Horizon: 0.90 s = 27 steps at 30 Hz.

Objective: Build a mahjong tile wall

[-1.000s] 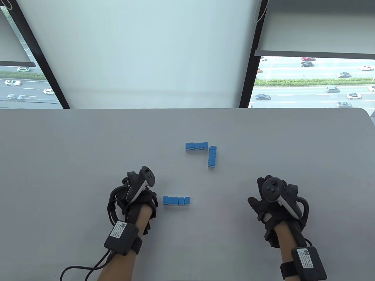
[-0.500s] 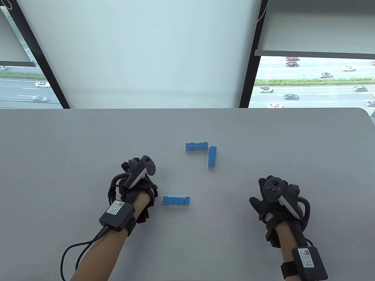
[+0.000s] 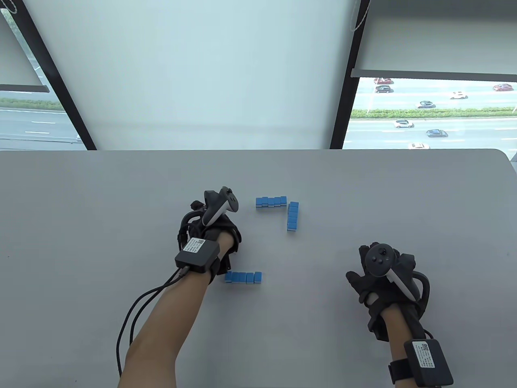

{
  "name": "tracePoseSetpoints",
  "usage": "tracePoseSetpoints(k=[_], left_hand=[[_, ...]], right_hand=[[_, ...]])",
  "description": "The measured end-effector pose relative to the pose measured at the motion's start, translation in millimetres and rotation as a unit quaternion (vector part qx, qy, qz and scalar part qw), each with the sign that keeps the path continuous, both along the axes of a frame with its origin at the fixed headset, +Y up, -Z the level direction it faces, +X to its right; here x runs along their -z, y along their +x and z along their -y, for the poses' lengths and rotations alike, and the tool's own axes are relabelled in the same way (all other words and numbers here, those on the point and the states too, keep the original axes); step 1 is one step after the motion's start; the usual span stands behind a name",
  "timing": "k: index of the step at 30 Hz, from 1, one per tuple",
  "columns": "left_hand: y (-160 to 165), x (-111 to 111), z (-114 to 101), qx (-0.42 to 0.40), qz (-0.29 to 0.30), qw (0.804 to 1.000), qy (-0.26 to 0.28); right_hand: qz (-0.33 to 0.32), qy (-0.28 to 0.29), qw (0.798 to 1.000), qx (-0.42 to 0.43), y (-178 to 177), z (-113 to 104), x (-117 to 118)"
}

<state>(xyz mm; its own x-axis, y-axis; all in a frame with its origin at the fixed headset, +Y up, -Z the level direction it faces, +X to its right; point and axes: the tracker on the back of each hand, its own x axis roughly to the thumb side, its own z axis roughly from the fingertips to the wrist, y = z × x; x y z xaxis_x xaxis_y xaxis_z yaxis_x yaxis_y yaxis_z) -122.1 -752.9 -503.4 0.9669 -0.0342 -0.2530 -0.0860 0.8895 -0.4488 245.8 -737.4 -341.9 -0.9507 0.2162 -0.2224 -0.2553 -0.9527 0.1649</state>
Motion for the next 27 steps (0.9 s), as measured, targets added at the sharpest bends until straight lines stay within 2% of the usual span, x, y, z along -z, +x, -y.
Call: tracePoseSetpoints(k=[12,18,27], left_hand=[[89,-15,0,0.013,0.043,0.999,-0.016],[111,-18,1,0.019,0.036,0.999,-0.019],[120,-16,1,0.025,0.009,1.000,-0.017]], right_hand=[[-0.007,0.001,1.000,0.002,-2,0,1],[-0.008,0.001,1.000,0.006,-3,1,1],[-0.011,0.001,1.000,0.007,-4,2,1]])
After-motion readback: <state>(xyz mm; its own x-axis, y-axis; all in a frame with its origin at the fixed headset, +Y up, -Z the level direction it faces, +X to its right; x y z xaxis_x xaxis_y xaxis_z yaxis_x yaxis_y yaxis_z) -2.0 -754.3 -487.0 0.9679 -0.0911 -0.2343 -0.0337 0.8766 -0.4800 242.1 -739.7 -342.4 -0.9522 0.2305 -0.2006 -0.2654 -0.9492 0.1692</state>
